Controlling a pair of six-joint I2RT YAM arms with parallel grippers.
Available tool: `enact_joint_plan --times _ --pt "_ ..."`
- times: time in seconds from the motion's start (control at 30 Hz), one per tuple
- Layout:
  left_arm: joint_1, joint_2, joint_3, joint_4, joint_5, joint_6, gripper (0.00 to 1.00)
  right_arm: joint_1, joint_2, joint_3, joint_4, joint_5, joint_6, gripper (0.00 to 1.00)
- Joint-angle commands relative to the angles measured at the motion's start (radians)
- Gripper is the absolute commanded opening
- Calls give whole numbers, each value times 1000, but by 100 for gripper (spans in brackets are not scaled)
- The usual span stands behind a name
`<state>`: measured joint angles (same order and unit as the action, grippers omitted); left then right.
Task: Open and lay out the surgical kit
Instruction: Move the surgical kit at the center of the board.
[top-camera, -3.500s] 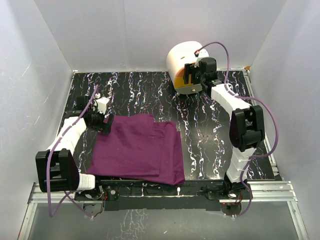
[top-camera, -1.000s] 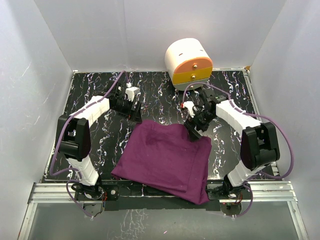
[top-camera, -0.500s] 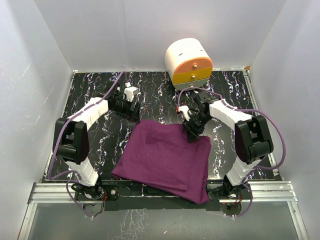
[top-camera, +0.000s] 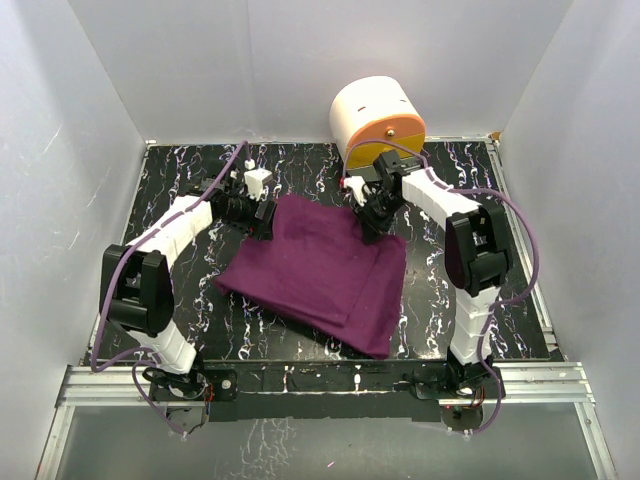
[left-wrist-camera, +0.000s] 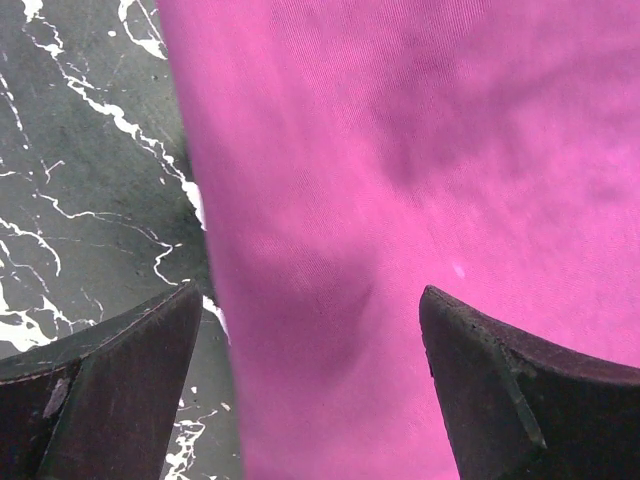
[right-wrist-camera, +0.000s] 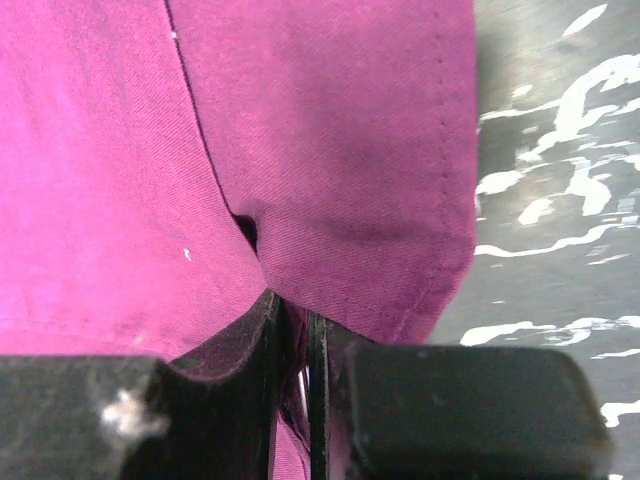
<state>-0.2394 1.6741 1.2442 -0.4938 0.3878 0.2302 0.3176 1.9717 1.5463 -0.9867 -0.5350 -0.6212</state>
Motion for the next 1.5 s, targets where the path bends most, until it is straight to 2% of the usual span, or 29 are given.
enact_joint_plan --times 0.0,0.23,0.3,0.4,0.47,0.53,0.57,0.63,0.87,1.1,1.47 --pt "-3 -69 2 -4 -29 13 89 -57 40 154 0 37 30 0" --pt "-2 -68 4 4 -48 -1 89 -69 135 292 -122 99 -93 0" --pt "0 -69 8 5 -60 -5 89 -69 156 345 -149 102 -95 4" --pt "8 -76 13 12 -86 -24 89 -68 160 414 -168 102 -73 26" --pt "23 -81 17 20 -99 -43 90 -66 134 437 -166 105 -54 43" --pt "47 -88 22 28 -101 -63 90 -55 99 435 -150 118 -34 65" --pt "63 -91 25 31 -100 -71 90 -45 76 427 -137 126 -25 72" --pt "94 -97 29 38 -95 -88 90 -16 31 401 -102 146 -8 78" --pt "231 -114 43 55 -82 -128 90 176 -82 253 45 123 90 79" --pt "319 -121 46 61 -107 -124 90 414 -83 128 173 149 160 79" --pt "325 -165 -9 90 -98 -135 91 541 -24 26 276 221 257 75"
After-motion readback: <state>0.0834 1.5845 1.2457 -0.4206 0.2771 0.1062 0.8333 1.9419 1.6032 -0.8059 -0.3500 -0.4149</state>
